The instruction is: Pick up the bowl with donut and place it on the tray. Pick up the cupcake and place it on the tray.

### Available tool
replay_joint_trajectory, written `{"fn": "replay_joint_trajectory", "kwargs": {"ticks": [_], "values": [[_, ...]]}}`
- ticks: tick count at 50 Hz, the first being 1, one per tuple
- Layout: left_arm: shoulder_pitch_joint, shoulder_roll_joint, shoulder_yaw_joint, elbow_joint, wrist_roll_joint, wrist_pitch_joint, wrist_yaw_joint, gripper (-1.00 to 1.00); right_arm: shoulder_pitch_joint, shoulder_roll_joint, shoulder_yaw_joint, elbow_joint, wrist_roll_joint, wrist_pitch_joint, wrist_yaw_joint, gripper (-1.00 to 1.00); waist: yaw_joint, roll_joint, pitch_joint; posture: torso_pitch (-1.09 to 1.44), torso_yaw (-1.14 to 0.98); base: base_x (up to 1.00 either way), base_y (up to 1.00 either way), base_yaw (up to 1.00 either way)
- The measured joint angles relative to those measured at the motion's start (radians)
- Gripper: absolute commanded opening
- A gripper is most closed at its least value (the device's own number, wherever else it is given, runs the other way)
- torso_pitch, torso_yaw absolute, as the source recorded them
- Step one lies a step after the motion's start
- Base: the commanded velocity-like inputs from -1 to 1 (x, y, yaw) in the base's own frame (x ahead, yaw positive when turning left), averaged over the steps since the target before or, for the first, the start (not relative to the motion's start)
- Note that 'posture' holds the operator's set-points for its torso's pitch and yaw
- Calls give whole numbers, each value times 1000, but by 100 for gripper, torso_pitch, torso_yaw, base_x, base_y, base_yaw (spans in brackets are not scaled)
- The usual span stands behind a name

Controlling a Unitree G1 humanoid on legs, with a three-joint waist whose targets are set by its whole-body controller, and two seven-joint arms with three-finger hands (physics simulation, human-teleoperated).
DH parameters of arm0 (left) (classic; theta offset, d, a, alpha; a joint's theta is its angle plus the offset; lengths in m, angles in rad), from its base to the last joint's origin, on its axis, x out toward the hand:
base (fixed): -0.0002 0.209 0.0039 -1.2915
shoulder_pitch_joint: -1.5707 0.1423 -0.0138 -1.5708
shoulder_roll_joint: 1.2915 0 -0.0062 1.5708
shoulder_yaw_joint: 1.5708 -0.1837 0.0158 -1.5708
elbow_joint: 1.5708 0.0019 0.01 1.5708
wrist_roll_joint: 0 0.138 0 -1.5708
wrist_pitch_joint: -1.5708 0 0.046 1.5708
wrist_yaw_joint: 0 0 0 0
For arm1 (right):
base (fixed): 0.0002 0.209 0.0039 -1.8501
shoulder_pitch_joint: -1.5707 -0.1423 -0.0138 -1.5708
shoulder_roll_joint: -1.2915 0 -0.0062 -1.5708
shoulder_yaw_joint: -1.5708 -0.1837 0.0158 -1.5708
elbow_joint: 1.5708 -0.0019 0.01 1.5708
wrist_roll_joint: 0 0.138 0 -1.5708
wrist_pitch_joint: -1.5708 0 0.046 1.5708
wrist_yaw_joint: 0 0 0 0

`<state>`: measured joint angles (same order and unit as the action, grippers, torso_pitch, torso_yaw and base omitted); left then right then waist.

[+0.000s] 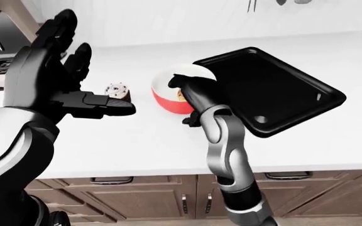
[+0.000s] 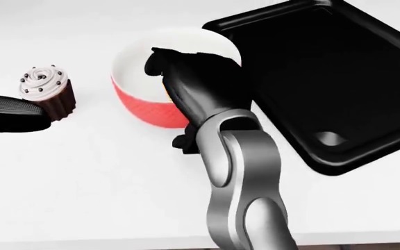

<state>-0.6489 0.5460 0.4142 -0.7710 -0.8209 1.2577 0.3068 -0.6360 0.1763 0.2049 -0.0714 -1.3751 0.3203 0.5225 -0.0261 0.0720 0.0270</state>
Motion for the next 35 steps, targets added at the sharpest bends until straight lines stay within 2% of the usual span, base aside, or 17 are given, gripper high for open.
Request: {"fn": "replay_joint_trajectory", "kwargs": {"ticks": [5,10,15,16,17,23,29,32,35], "values": [[17,12,2,5,-29,-21,16,100,8,-8,1,45,-25,-54,-75,-10,1,1,-6,0,0,0,0,0],[24,27,8,8,-65,-33,39,100,16,-9,9,64,-62,-96,-130,-51,3,1,-10,0,0,0,0,0],[29,39,7,10,-96,-44,60,100,15,-9,4,61,-97,-109,-162,-73,4,1,-14,0,0,0,0,0],[30,41,7,10,-101,-46,64,100,16,-9,3,57,-105,-110,-164,-81,4,1,-15,0,0,0,0,0],[31,42,6,11,-105,-48,68,100,15,-10,2,51,-113,-110,-165,-99,3,1,-16,0,0,0,0,0],[37,53,-2,20,-119,-64,76,100,11,-9,-8,21,-130,-108,-150,-100,0,5,-19,0,0,0,0,0],[53,54,-3,22,-117,-75,73,100,8,-5,-28,-20,-124,-83,-78,-100,-9,8,-17,0,0,0,0,0],[51,56,3,18,-122,-77,73,100,22,-3,-17,9,-87,-80,-4,-100,-10,10,-3,0,0,0,0,0],[59,59,5,16,-129,-79,73,100,8,-5,-18,-10,-86,-78,23,-100,-7,12,9,0,0,0,0,0]]}}
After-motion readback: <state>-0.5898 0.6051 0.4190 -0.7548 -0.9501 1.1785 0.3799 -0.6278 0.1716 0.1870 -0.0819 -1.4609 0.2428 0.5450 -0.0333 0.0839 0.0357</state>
